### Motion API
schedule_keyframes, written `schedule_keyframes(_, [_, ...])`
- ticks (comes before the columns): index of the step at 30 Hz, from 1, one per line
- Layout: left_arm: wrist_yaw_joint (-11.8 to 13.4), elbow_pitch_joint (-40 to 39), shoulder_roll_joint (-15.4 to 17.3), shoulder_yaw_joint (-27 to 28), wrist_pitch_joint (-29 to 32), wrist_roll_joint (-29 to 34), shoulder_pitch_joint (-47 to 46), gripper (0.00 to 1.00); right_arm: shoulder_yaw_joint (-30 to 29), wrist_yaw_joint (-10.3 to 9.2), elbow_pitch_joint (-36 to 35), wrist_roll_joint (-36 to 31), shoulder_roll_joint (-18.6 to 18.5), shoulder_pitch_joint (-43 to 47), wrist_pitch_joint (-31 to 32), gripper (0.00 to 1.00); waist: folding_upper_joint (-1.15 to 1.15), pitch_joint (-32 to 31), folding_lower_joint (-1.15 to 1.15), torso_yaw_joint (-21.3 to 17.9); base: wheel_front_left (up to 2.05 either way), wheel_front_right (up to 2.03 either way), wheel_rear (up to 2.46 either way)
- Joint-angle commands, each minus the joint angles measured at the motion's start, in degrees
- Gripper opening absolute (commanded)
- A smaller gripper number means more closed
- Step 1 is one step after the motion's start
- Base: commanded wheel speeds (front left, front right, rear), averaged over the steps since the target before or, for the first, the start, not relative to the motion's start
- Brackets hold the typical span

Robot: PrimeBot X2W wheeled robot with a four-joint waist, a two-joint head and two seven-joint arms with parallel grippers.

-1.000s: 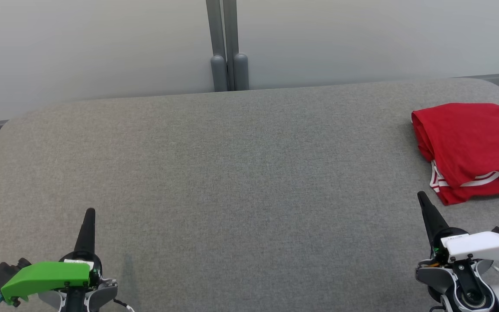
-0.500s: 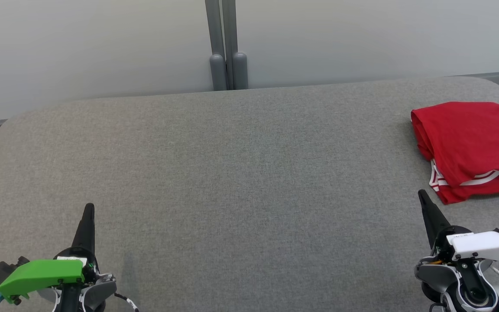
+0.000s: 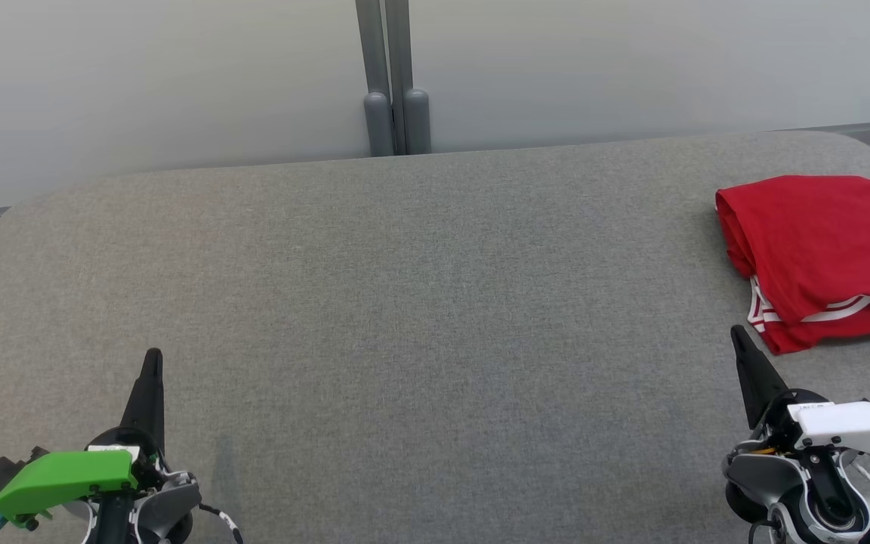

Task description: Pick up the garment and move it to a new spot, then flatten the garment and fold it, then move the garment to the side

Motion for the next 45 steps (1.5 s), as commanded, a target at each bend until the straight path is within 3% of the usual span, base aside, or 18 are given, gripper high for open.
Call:
schedule_keyframes(1, [-0.4, -0.2, -0.1, 0.4, 0.3, -1.2, -0.9, 0.00, -0.3, 0.00, 0.2, 1.1, 0.1, -0.5, 0.3, 0.00, 0.00, 0.0, 0.00, 0.0, 0.00, 0.00, 0.00])
schedule_keyframes(45, [-0.4, -0.2, -0.1, 0.4, 0.4, -1.3, -0.8, 0.00, -0.3, 0.00, 0.2, 1.3, 0.1, -0.5, 0.4, 0.00, 0.00, 0.0, 0.00, 0.0, 0.00, 0.00, 0.00])
